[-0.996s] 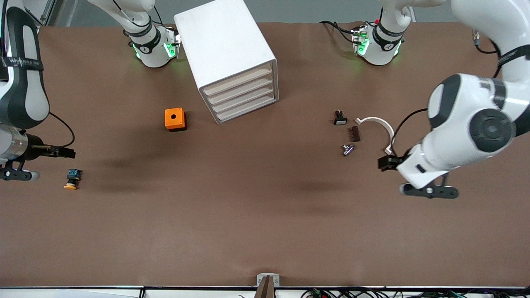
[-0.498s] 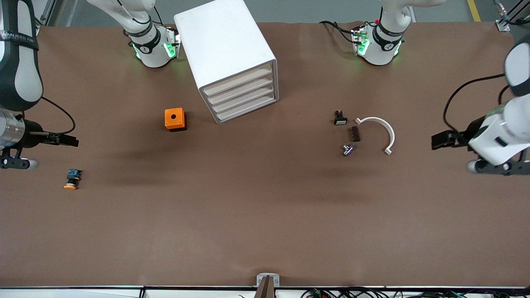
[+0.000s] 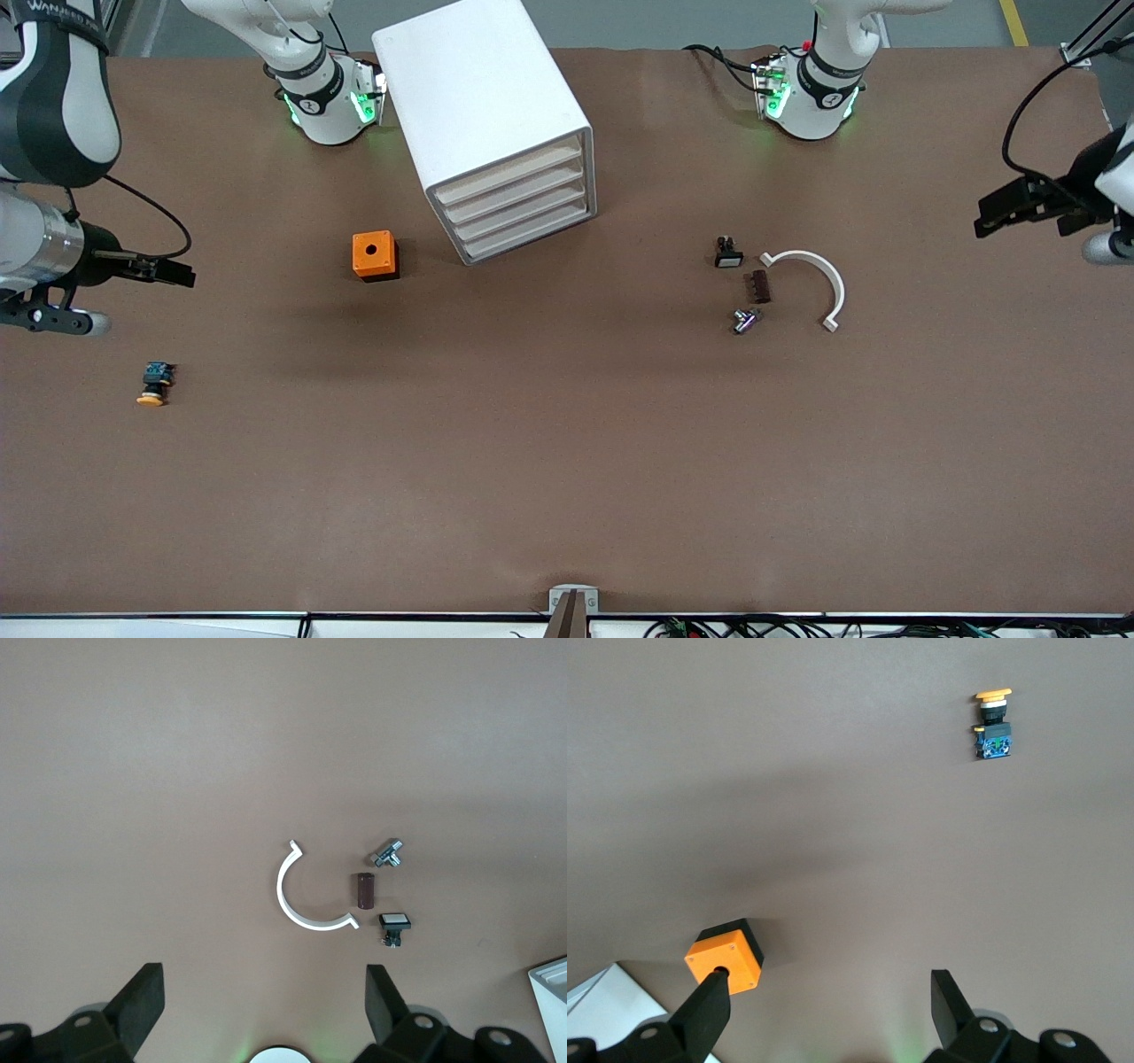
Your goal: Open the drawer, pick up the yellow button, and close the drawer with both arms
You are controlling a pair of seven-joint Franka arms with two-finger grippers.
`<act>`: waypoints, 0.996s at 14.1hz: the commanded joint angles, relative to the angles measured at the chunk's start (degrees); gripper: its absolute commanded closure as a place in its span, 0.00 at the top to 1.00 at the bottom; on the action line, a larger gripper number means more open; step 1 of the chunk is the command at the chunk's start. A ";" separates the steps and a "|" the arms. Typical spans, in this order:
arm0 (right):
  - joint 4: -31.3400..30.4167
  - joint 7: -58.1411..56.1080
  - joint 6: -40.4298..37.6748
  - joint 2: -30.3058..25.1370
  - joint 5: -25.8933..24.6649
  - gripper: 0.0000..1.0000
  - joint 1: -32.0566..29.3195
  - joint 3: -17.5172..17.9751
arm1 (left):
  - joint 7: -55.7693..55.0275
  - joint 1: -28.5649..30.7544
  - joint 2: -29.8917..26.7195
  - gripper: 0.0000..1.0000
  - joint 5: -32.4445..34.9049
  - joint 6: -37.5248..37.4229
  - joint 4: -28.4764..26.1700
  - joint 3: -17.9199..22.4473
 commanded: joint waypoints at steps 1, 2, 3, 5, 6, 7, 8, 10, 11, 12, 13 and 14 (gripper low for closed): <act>-0.80 1.37 -0.72 -4.02 0.52 1.00 0.44 -0.23 | -2.31 0.26 -4.95 1.00 -0.41 3.79 -6.63 -1.02; 0.95 1.46 -1.86 -4.64 0.61 1.00 0.52 -0.23 | -3.63 0.26 -5.03 1.00 -0.41 3.79 -6.63 -1.20; 3.23 1.64 -3.87 -4.64 0.61 1.00 0.52 -0.23 | -3.91 0.26 -5.30 1.00 -0.58 3.79 -6.89 -1.29; 8.68 1.55 -7.74 -4.47 0.52 1.00 0.44 -0.23 | -3.47 0.35 -5.65 1.00 -0.67 3.79 -6.81 -1.29; 11.22 1.55 -9.15 -4.38 0.52 1.00 0.44 -0.32 | -2.77 0.35 -5.04 1.00 -0.50 3.88 -6.20 -1.29; 13.07 1.38 -9.95 -4.29 0.44 1.00 0.44 -0.41 | -2.51 0.26 -4.77 1.00 -0.58 3.97 -5.49 -1.29; 14.05 0.76 -10.13 -4.29 0.44 1.00 0.35 -0.41 | -2.42 0.35 -4.69 1.00 -0.67 3.97 -5.31 -1.29; 14.59 0.58 -10.13 -4.29 0.44 1.00 0.17 -0.58 | -2.42 0.35 -4.07 1.00 -0.67 3.97 -4.70 -1.20; 15.37 0.50 -10.13 -4.29 0.44 1.00 0.17 -0.67 | -2.33 0.35 -3.98 1.00 -0.67 3.97 -4.70 -1.20; 16.16 0.41 -10.13 -4.29 0.44 1.00 0.08 -0.76 | -1.89 0.35 -3.98 1.00 -0.67 3.97 -4.70 -1.20; 16.95 -0.64 -10.13 -4.29 0.52 1.00 -0.09 -0.85 | -1.28 0.35 -3.98 1.00 -0.59 3.97 -4.61 -1.20; 17.13 -1.78 -10.13 -4.29 0.52 1.00 -0.18 -0.93 | -1.10 0.35 -3.89 1.00 -0.59 4.06 -4.61 -1.11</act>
